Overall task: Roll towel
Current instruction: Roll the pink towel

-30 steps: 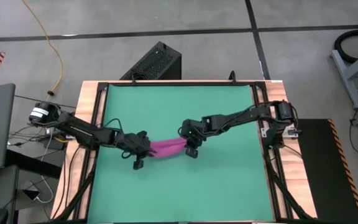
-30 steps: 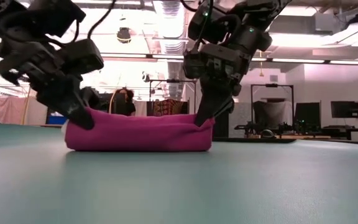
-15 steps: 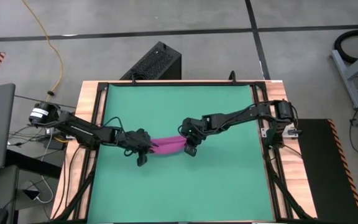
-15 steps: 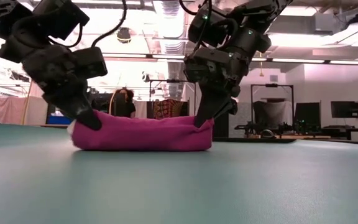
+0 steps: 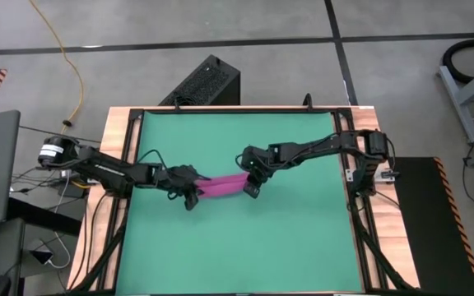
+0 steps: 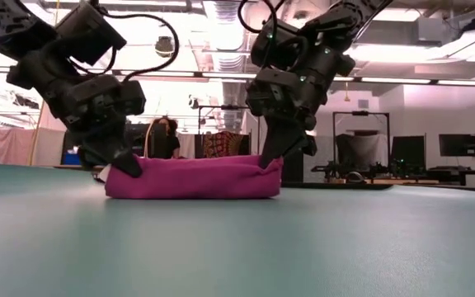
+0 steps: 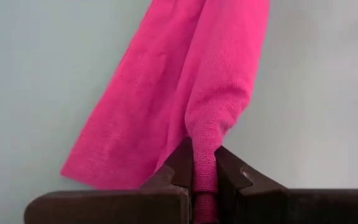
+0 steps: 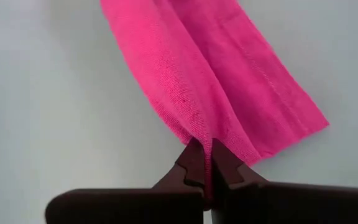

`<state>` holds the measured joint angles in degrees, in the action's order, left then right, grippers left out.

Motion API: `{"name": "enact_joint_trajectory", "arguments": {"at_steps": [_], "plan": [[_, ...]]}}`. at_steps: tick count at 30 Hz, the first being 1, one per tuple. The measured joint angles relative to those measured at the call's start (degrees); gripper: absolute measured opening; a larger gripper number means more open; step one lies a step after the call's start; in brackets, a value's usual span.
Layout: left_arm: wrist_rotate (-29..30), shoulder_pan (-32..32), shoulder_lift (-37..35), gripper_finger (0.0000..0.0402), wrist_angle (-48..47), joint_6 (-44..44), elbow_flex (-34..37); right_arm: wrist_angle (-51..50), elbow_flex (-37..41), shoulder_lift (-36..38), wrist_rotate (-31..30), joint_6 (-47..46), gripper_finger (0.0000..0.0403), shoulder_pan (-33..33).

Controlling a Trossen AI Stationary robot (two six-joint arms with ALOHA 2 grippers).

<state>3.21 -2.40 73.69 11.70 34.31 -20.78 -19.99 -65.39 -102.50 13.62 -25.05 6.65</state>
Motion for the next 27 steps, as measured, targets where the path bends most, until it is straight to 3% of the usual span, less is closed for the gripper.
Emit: {"name": "enact_joint_trajectory", "arguments": {"at_steps": [8,17,27], "plan": [[-2.12,4.43,-0.04,0.0012,0.49,0.41,3.01,-0.32,-0.02,-0.03,0.03,0.89,0.0011,2.87],[-4.27,6.86,-0.09,0.0012,2.98,-0.30,7.12,5.56,-0.56,-6.99,0.04,1.10,0.0011,4.45],[-11.52,7.11,0.06,0.0012,2.13,-7.67,7.88,6.26,-0.79,-8.90,0.80,-0.29,0.0011,6.54]]}}
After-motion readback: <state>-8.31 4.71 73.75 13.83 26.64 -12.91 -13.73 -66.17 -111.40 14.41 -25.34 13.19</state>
